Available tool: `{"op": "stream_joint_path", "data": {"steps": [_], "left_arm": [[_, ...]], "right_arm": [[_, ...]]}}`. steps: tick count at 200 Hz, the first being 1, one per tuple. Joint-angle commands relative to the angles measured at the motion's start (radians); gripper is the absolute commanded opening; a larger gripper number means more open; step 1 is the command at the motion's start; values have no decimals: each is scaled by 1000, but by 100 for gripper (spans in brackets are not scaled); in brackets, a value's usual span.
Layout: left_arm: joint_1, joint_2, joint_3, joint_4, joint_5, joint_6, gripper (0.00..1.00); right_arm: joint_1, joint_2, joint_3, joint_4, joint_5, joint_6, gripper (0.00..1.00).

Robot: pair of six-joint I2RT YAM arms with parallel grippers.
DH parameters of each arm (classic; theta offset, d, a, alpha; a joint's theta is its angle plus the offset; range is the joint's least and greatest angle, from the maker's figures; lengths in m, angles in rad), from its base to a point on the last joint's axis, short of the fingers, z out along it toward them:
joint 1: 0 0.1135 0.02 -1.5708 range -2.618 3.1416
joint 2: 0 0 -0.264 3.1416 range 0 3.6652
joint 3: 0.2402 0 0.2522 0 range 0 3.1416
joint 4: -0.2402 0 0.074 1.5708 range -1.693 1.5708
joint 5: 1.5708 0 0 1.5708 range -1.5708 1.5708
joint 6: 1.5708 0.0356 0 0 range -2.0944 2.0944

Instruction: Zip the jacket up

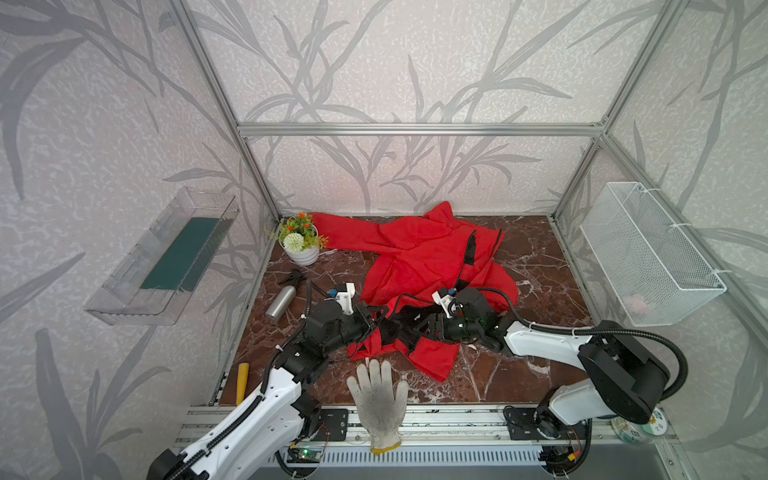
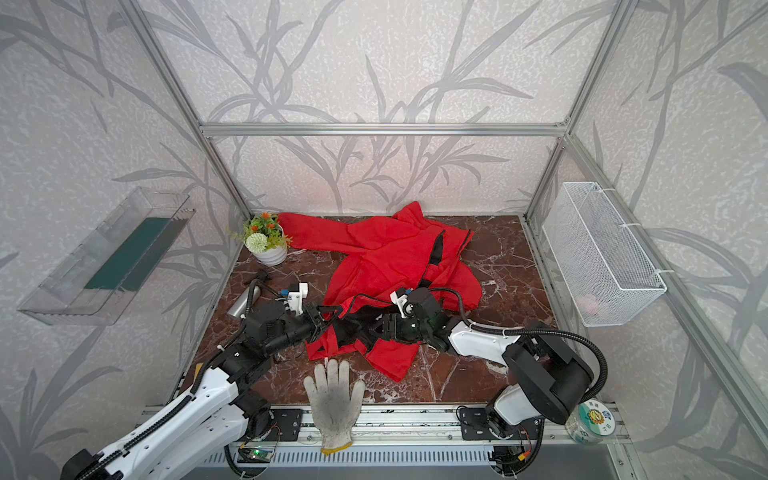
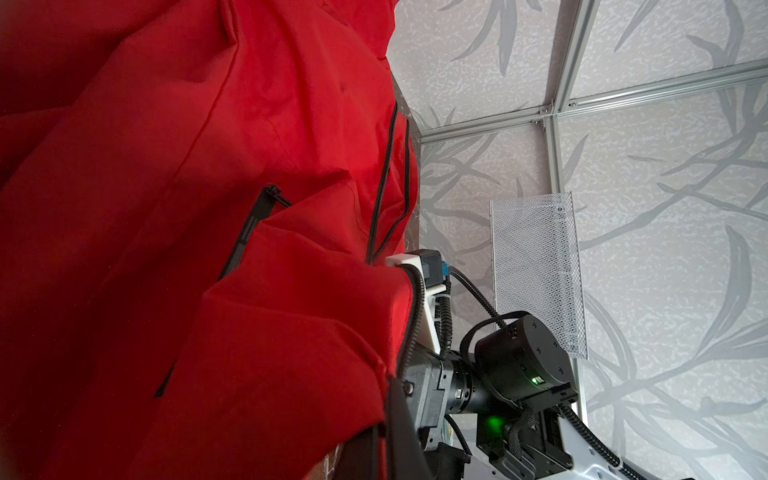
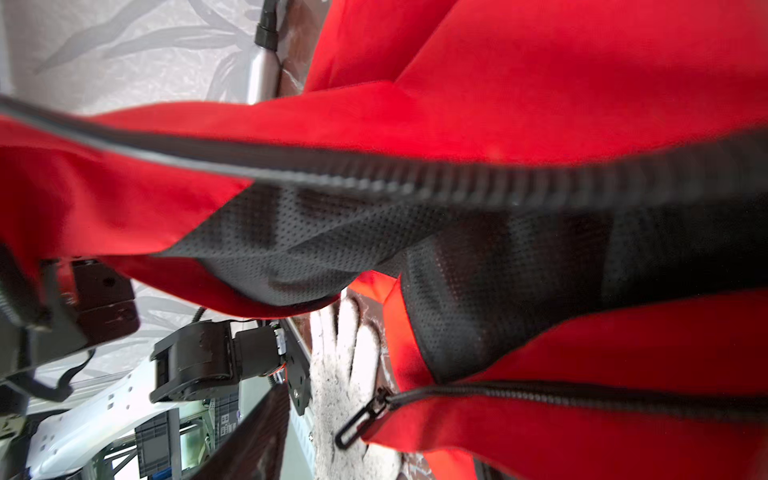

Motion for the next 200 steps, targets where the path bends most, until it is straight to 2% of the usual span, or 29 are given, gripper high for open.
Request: {"op": "stream_joint_path", "data": {"steps": [1,37,73,99,130,153,179,200], "left_arm": [[9,-11,38,10,17,12,0],[19,-17,36,-3,22,18,0],[40,14,40,18,46,21,0],[67,37,42,23,74,33,0],[119,51,51,14,122,48,0],[148,57,65,-18,164,70,0],[163,54,59,-37,195,85,0],[170,54,44,-16,211,74,0]], "right_arm": [[7,-15,12,-23,37,7,65],[64,-124,47,-253,178,1,67],[134,-221,35,-364,322,131,72],[198,-282,14,-388,413,267,73],[367,-350,35,-469,659,459,75],[459,-360,33,-497,796,618,76],[506,-306,40,-525,852,814,76],[551,-249,70,-515,903,899,76]]}}
